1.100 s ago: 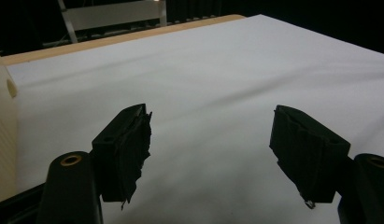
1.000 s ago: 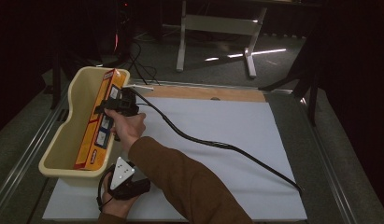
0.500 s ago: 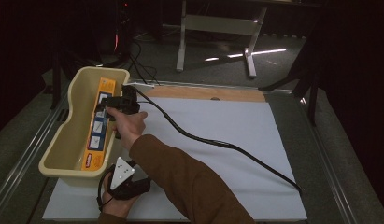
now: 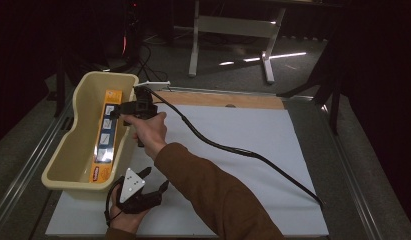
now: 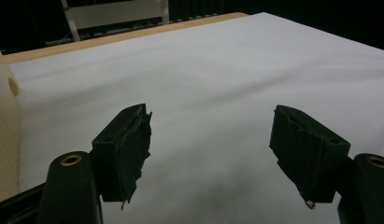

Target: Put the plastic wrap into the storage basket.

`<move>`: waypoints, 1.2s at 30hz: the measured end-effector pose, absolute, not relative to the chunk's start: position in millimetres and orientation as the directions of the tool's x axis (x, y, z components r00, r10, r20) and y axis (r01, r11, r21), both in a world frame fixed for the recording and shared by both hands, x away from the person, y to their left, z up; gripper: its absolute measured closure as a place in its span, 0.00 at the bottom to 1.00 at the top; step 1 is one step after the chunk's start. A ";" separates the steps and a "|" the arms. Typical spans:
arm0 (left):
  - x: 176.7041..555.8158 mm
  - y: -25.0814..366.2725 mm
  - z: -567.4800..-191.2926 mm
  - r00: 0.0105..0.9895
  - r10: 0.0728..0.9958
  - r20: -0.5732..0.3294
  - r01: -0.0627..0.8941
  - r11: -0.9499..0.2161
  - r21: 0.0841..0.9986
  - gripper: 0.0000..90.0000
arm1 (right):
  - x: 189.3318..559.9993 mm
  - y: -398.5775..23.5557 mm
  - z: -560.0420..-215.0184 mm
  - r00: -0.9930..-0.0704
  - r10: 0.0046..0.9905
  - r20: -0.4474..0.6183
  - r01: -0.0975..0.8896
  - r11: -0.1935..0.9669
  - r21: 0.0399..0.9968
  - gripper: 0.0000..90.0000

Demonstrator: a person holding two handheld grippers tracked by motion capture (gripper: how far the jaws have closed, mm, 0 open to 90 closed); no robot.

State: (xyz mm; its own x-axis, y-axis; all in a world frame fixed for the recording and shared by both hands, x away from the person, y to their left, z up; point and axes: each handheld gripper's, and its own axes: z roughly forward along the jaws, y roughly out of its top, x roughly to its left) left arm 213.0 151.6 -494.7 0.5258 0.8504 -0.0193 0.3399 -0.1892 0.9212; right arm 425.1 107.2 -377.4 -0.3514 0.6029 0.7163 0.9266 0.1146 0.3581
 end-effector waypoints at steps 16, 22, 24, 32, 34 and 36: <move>214.1 146.1 -496.8 0.531 0.848 -0.007 0.342 -0.207 0.916 0.31 | 406.5 46.3 -359.1 -0.677 0.611 0.409 0.663 0.268 0.699 0.38; 215.0 145.5 -497.4 0.529 0.848 -0.007 0.347 -0.209 0.914 0.32 | 396.7 18.6 -360.7 -0.747 0.645 0.162 0.485 0.361 0.797 0.37; 215.2 145.3 -497.5 0.528 0.849 -0.006 0.348 -0.210 0.914 0.31 | 395.2 14.9 -360.7 -0.747 0.655 0.119 0.459 0.379 0.804 0.37; 215.8 144.7 -498.2 0.526 0.850 -0.004 0.351 -0.214 0.912 0.31 | 378.9 -30.8 -376.9 -0.693 0.694 -0.196 0.309 0.531 0.789 0.38; 215.9 144.6 -498.3 0.527 0.850 -0.002 0.352 -0.217 0.911 0.31 | 377.9 -35.4 -380.3 -0.687 0.698 -0.204 0.308 0.534 0.787 0.37; 216.0 144.7 -498.3 0.528 0.849 -0.002 0.354 -0.218 0.909 0.31 | 374.8 -49.9 -390.7 -0.675 0.705 -0.218 0.311 0.540 0.782 0.36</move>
